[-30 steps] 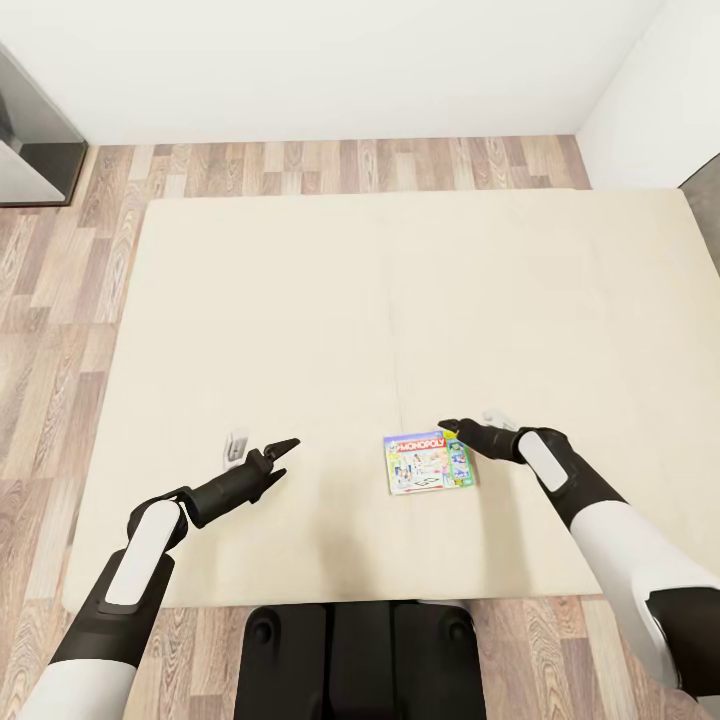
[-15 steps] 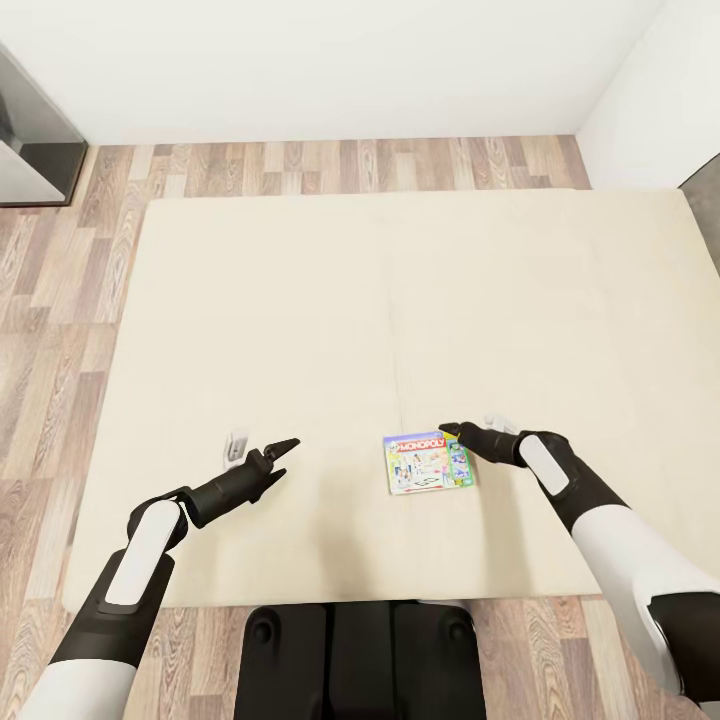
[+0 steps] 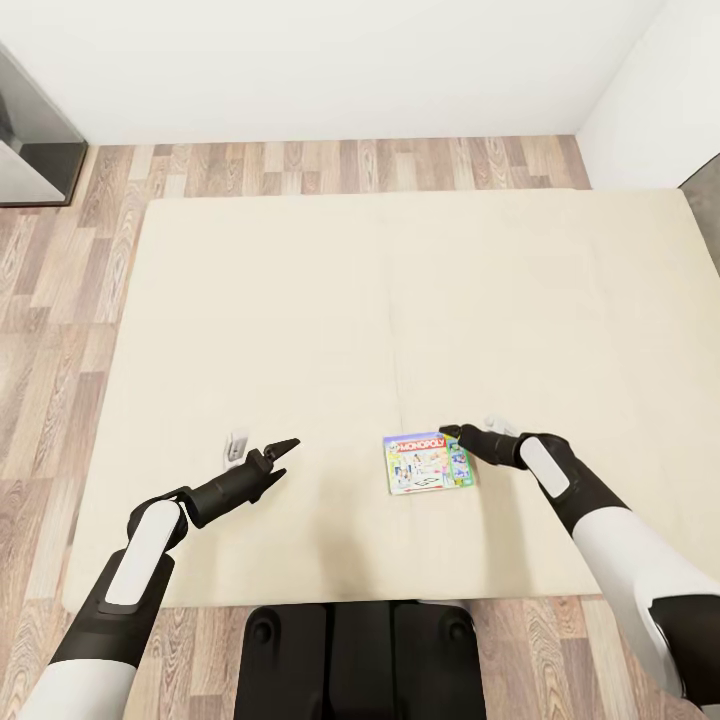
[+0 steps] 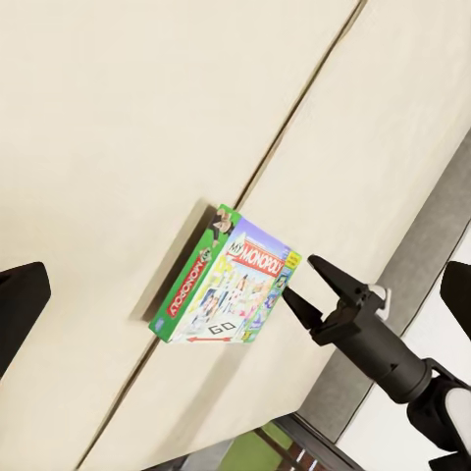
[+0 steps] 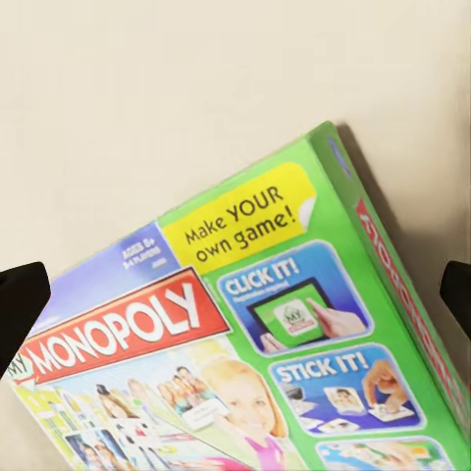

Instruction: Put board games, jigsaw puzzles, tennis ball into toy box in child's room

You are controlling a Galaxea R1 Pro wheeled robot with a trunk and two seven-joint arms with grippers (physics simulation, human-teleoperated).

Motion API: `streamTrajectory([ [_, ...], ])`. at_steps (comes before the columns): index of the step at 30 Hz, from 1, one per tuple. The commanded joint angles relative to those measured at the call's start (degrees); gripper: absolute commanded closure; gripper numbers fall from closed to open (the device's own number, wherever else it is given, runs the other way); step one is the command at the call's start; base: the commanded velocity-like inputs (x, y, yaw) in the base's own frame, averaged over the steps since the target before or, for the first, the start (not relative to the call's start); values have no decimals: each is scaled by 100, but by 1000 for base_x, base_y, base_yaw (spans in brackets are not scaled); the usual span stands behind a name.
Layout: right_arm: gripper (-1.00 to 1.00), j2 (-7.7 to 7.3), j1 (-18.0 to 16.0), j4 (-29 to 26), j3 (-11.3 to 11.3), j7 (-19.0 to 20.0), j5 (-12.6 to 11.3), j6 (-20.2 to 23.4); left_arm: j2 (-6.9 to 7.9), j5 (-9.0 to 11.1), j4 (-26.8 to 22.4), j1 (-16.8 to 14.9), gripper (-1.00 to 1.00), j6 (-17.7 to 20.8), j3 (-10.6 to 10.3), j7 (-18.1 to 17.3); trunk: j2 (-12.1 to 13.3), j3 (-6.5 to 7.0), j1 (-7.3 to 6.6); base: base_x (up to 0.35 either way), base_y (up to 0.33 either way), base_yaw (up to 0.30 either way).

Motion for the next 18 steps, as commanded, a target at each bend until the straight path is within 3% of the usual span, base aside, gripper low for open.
streamTrajectory([
  [1,-100,-7,7,-3,23,16,8,11,-2,-28,-1,-2,-100,30,10,-32,-9,-6,3,0,0,0],
  [18,-100,-17,96,-76,54,22,28,15,-2,-28,1,-2,-100,30,10,-32,-9,-6,3,0,0,0],
])
